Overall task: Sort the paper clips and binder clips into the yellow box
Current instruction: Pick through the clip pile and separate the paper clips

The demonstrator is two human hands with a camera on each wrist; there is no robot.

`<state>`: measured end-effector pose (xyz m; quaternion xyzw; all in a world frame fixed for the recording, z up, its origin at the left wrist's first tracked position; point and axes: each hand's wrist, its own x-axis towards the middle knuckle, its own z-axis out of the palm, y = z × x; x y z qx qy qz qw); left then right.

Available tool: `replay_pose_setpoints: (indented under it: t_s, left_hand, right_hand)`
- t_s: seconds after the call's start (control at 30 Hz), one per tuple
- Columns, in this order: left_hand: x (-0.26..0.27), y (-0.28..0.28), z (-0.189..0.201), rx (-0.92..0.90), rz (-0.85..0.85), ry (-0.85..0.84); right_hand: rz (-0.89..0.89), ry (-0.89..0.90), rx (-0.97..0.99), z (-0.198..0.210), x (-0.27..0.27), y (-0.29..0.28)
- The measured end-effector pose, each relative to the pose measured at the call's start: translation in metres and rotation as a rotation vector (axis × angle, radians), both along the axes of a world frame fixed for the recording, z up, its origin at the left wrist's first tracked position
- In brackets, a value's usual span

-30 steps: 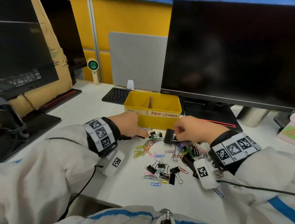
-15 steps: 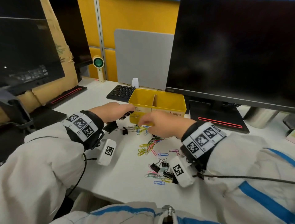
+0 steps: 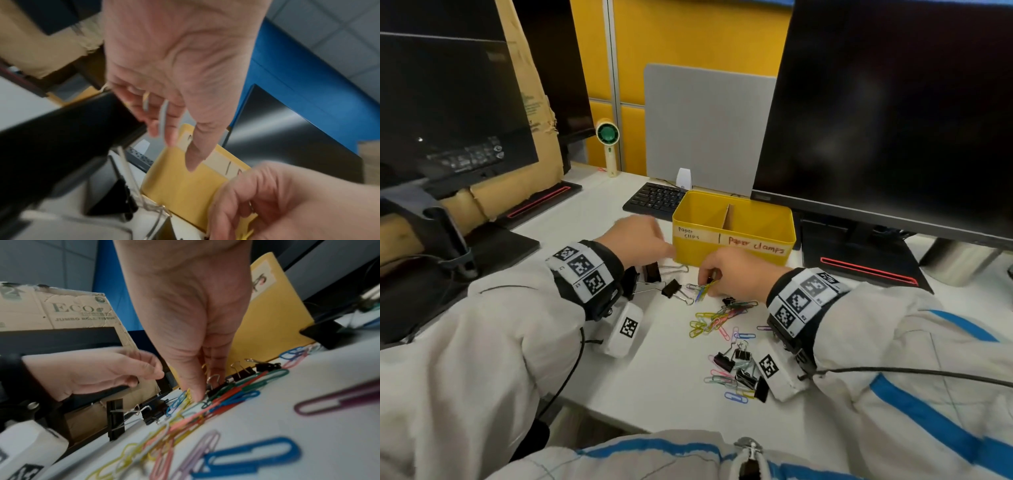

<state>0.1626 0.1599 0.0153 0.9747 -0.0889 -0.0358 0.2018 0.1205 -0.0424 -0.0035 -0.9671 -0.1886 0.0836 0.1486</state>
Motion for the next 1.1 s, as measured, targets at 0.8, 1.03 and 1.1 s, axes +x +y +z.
replay_pose_setpoints:
  t_s: [0.8, 1.03, 1.1]
  left_hand:
    - [-0.035, -0.073, 0.005, 0.465, -0.599, 0.308]
    - [-0.030, -0.066, -0.012, 0.286, -0.555, 0.275]
    - [-0.028, -0.063, -0.014, 0.226, -0.516, 0.297]
  right_hand:
    - [-0.286, -0.180, -0.473, 0.034, -0.033, -0.029]
    - [-0.125, 0.032, -0.271, 0.018, -0.021, -0.034]
    - [-0.153, 0.021, -0.252, 0.018, -0.018, -0.040]
